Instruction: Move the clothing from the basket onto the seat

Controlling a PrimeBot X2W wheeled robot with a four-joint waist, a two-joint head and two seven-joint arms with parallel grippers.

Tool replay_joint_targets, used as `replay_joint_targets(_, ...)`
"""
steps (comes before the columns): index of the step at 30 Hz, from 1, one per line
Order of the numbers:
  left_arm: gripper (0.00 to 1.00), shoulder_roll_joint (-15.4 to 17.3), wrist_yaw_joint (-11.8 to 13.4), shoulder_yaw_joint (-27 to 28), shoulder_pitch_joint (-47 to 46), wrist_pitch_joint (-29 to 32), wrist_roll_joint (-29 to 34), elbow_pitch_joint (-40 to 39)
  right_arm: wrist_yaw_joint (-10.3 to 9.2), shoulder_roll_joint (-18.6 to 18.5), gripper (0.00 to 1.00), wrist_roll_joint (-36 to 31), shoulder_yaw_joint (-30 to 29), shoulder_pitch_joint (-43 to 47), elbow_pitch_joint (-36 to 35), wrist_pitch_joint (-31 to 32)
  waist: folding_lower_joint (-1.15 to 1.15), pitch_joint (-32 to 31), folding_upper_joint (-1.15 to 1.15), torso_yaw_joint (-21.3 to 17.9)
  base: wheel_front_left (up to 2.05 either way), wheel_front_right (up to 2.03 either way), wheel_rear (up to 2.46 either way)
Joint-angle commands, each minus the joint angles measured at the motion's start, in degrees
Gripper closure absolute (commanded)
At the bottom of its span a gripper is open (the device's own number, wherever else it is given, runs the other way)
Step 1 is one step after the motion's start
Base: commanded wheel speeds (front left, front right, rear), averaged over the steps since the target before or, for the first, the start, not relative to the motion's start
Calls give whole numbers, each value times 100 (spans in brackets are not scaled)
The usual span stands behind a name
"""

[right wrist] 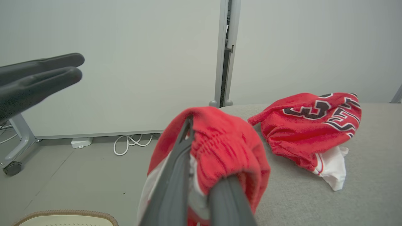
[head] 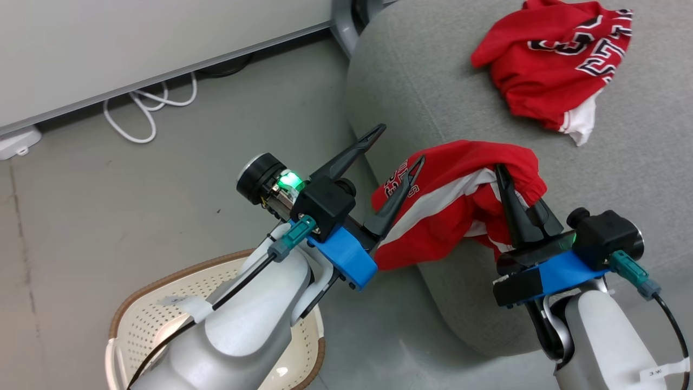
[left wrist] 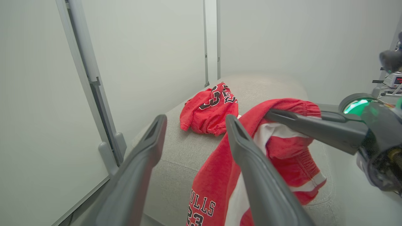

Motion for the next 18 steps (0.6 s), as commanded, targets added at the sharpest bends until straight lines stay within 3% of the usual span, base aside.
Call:
replay_joint_targets(1, 0, -3, -16, -12, -7, -25, -8, 17, 3, 33, 100, -14, -13, 94, -35, -4, 0, -14, 0, -115, 0, 0, 0)
replay_joint_targets(10, 0, -25, -34, -91, -26, -25, -59, 66, 3, 117, 100, -16, -105, 160, -155, -4, 0, -39, 0, -181, 0, 0, 0)
replay_joint_targets(18, 0, 87, 97, 10, -193, -18, -1, -105, 3, -94, 100, -71, -324, -656, -535, -5, 0, 369, 0, 22, 0, 0, 0)
